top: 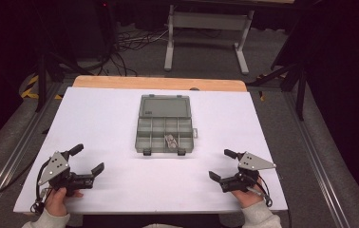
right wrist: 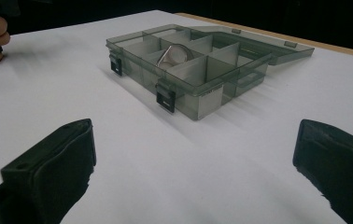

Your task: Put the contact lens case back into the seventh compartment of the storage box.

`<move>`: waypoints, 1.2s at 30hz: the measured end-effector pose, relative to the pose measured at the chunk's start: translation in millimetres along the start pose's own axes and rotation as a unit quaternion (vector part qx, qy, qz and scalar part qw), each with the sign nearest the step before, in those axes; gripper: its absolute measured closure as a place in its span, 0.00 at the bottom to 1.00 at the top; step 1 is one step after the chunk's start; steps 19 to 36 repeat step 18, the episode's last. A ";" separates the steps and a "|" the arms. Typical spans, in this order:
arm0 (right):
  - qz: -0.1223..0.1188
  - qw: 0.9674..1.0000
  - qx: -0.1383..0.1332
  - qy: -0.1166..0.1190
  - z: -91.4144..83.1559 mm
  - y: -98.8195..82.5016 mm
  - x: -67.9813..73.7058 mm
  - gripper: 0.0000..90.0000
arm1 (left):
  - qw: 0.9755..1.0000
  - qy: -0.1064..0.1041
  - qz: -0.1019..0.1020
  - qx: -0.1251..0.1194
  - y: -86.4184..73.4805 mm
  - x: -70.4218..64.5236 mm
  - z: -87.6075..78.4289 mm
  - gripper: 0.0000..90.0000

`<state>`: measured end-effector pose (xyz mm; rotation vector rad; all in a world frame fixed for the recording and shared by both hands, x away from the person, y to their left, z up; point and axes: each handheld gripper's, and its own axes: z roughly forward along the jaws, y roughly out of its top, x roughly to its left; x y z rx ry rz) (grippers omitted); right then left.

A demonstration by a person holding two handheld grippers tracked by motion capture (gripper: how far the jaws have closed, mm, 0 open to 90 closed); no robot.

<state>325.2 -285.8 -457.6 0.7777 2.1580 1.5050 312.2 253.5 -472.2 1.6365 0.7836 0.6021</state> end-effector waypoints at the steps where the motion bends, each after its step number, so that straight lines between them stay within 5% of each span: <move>1: 0.000 1.000 -0.003 0.000 -0.5 0.2 -0.2 0.00 | 1.000 0.000 0.000 0.000 0.0 0.0 0.1 0.00; 36: -0.004 1.000 -0.012 0.001 -3.0 2.5 -0.5 0.00 | 1.000 0.006 0.004 0.000 0.0 -0.9 -0.1 0.00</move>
